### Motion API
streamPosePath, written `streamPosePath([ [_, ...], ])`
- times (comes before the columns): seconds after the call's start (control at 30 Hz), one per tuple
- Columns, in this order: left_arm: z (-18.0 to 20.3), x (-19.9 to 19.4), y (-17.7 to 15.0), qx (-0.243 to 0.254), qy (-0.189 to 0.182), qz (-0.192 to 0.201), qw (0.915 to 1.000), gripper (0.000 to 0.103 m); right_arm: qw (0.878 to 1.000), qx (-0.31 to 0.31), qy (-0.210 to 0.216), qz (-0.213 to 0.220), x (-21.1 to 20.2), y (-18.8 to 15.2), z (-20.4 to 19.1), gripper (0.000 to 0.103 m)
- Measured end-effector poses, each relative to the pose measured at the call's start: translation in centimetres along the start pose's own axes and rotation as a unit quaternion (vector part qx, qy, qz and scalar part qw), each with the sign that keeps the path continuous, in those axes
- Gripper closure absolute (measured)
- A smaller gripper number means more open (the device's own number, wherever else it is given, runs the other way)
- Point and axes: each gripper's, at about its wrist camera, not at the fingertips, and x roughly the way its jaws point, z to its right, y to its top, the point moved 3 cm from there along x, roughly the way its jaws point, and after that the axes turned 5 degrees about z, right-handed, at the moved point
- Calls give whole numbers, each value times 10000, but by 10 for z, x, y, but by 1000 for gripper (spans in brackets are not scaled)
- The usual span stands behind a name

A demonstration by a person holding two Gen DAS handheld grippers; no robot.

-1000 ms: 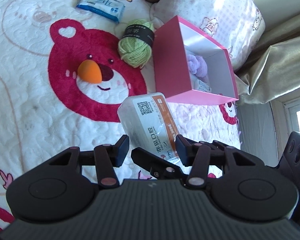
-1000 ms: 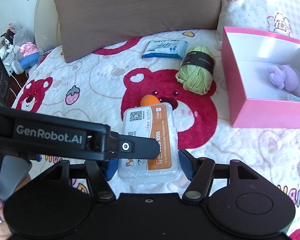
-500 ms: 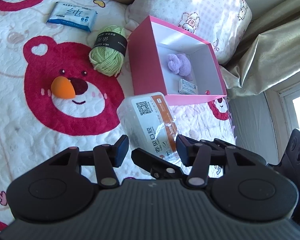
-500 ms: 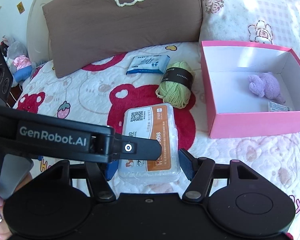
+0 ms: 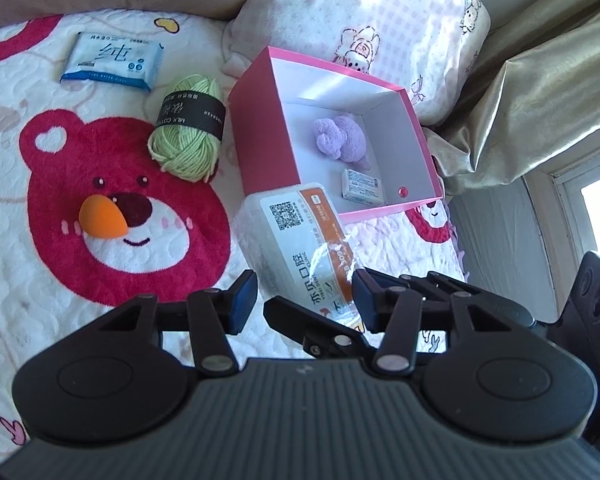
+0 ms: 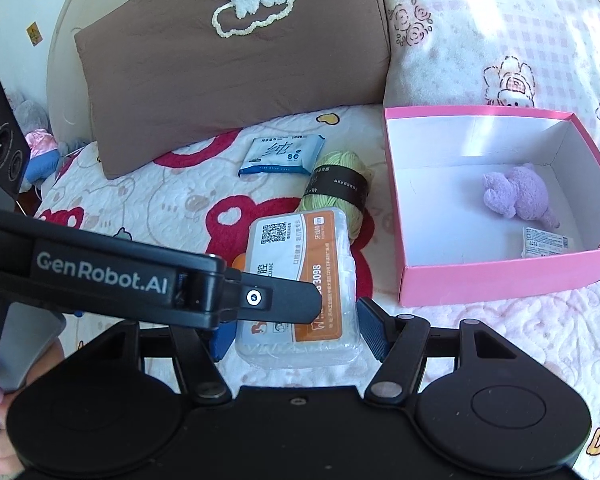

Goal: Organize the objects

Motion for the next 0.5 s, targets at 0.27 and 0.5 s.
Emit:
streamPosePath([
  [0.27, 18, 16, 25, 186, -27, 29, 9998, 53, 9998, 103, -48, 175, 0, 18, 21, 35],
  [0.5, 40, 27, 49, 496, -28, 20, 9988, 53, 9990, 236, -42, 384, -4, 36, 41, 35],
])
